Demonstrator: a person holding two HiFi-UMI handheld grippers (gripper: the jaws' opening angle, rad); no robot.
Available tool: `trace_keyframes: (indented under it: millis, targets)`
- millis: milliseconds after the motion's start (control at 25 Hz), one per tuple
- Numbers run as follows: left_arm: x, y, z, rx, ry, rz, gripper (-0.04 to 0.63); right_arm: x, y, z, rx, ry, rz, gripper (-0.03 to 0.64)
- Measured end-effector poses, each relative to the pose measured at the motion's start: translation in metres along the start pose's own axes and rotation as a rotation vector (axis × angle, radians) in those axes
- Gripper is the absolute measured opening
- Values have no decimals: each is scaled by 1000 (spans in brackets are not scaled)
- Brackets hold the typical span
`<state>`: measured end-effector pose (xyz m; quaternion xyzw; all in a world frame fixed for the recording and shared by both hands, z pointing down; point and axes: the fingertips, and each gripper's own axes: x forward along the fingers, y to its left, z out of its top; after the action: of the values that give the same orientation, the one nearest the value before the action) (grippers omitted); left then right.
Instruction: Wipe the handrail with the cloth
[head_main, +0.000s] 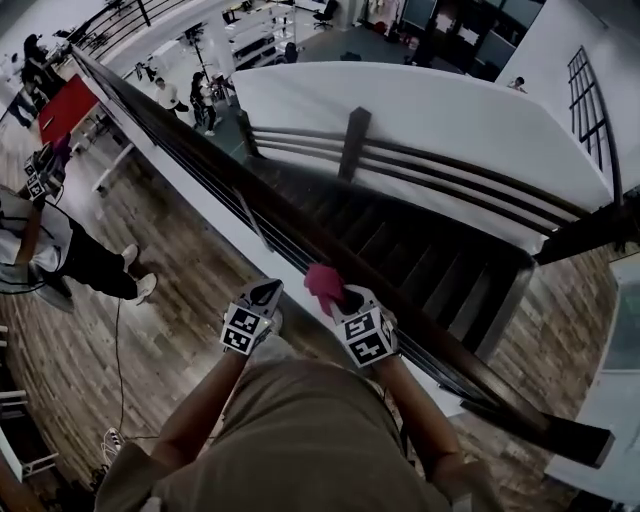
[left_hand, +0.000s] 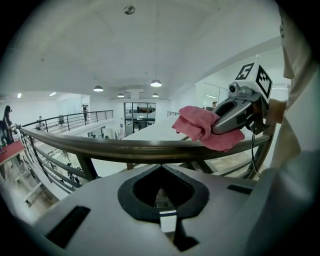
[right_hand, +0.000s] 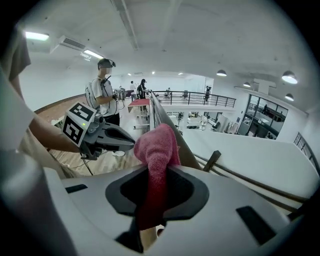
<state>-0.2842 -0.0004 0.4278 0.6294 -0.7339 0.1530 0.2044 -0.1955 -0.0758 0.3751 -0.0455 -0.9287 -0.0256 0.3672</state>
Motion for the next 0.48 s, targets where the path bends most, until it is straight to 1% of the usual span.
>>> trace_keyframes:
  millis: [160, 280, 400, 480]
  targets:
    - [-7, 84, 0, -15, -7, -26, 15, 70, 10, 60, -5, 12, -28, 83]
    - [-10, 136, -5, -3, 12, -56, 15, 120, 9, 104, -5, -30, -92, 83]
    - [-17, 179, -11, 25, 32, -75, 15, 168, 13, 137, -61, -40, -153, 83]
    - [-24, 206, -14, 35, 35, -71, 15, 199, 20, 157, -117, -33, -172, 83]
